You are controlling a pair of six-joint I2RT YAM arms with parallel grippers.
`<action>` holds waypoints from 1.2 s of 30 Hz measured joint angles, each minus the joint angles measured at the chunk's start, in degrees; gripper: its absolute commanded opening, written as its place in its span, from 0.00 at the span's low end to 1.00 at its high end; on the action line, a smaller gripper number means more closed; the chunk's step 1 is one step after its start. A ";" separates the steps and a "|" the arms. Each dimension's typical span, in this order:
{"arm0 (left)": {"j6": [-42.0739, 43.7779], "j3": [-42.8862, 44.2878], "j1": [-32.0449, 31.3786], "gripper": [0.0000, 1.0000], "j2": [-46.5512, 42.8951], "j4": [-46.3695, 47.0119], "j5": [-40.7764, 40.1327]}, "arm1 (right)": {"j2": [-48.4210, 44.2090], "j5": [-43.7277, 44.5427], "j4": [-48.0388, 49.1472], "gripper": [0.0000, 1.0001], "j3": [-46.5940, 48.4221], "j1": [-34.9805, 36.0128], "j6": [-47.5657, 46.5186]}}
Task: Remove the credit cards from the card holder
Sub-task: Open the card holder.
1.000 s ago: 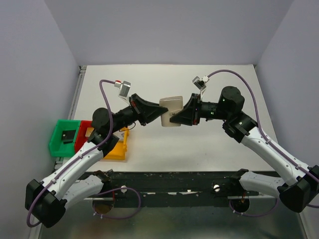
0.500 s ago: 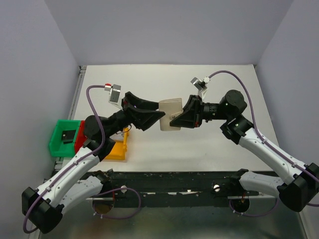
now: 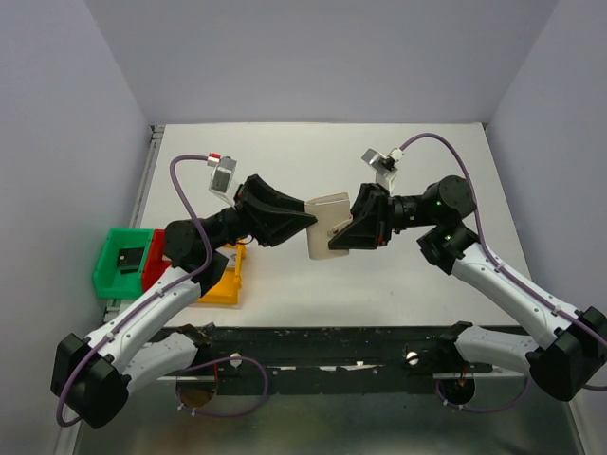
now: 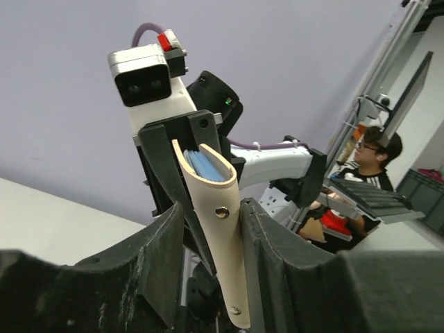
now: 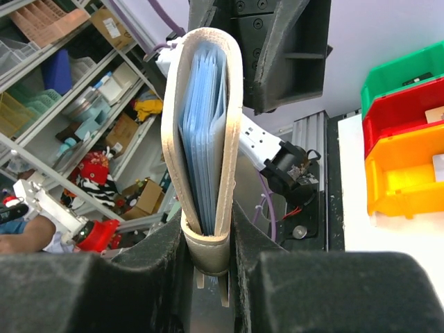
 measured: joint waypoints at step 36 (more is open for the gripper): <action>8.37 4.98 0.33 0.00 -1.92 -26.03 0.98 | -1.97 9.86 -39.67 0.76 13.77 0.02 -23.96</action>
